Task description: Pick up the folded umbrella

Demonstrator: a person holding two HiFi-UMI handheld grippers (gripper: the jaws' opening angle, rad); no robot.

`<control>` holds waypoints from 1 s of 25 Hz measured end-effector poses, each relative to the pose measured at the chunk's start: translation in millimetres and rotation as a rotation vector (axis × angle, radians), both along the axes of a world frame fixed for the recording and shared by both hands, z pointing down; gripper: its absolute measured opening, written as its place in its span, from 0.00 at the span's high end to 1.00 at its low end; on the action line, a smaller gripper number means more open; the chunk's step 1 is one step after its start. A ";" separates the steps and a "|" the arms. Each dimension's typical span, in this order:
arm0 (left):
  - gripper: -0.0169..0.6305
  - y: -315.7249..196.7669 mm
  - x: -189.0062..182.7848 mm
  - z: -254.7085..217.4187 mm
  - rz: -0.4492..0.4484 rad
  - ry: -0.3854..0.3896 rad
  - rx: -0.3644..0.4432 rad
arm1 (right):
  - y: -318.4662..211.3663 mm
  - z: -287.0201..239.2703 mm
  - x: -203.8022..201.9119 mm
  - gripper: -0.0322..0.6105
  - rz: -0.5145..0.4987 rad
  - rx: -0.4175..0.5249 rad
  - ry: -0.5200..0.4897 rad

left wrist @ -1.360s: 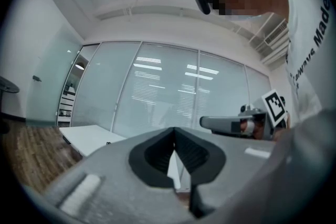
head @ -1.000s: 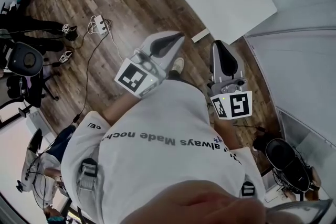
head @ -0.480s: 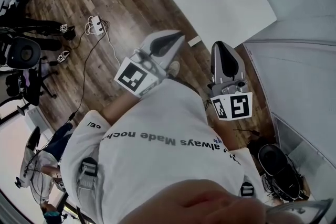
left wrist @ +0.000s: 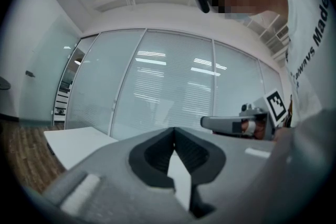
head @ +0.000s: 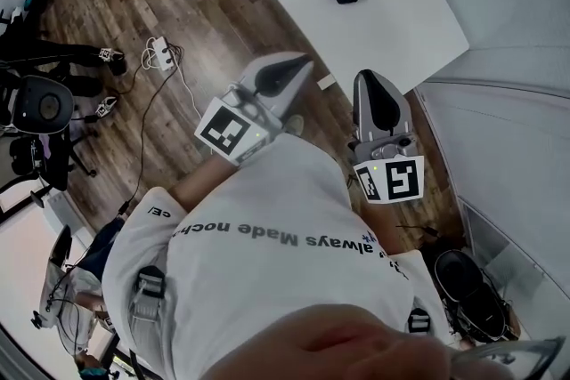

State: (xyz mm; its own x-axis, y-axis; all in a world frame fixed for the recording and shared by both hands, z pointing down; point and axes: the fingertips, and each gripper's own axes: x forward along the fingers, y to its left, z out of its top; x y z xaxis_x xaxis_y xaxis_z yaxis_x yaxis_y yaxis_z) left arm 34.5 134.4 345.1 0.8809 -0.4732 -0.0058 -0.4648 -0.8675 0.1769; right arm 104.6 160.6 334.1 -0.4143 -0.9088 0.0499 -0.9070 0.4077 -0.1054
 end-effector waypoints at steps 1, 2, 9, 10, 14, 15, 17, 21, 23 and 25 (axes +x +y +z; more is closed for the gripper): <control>0.97 -11.3 -1.0 -0.2 0.003 0.002 0.001 | -11.2 -0.5 -1.4 0.93 0.002 0.001 0.003; 0.97 -23.2 -2.9 -0.2 0.006 0.003 0.004 | -23.2 -0.8 -3.6 0.93 0.003 0.002 0.007; 0.97 -118.3 -25.6 -3.2 0.011 0.015 -0.004 | -117.9 -6.8 -32.6 0.93 -0.007 0.010 0.048; 0.97 -131.9 -29.3 -3.9 0.015 0.015 -0.005 | -132.3 -8.1 -37.1 0.93 -0.008 0.008 0.049; 0.97 -188.1 -43.9 -8.8 0.030 0.028 0.007 | -188.8 -13.7 -54.2 0.91 -0.002 0.008 0.067; 0.97 -201.4 -46.9 -9.4 0.035 0.032 0.011 | -201.5 -15.2 -58.4 0.91 -0.001 0.012 0.072; 0.97 -226.6 -52.0 -8.5 0.044 0.033 0.010 | -225.7 -17.1 -65.7 0.91 0.004 0.019 0.079; 0.97 -267.4 -62.2 -6.7 0.063 0.025 -0.001 | -264.6 -18.0 -76.7 0.91 0.022 0.017 0.087; 0.97 -284.2 -64.7 -5.3 0.072 0.019 -0.004 | -279.0 -17.8 -78.2 0.92 0.035 0.013 0.090; 0.97 -297.6 -65.1 -2.3 0.077 0.015 -0.015 | -290.0 -16.5 -77.0 0.92 0.048 0.008 0.093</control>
State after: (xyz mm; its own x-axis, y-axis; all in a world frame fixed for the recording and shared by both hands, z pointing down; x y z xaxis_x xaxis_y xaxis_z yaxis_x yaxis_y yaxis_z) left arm -30.6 -163.2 342.9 0.9147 -0.4039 -0.0122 -0.3938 -0.8979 0.1966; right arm 27.7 -129.4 317.5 -0.3646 -0.9278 0.0790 -0.9311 0.3644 -0.0172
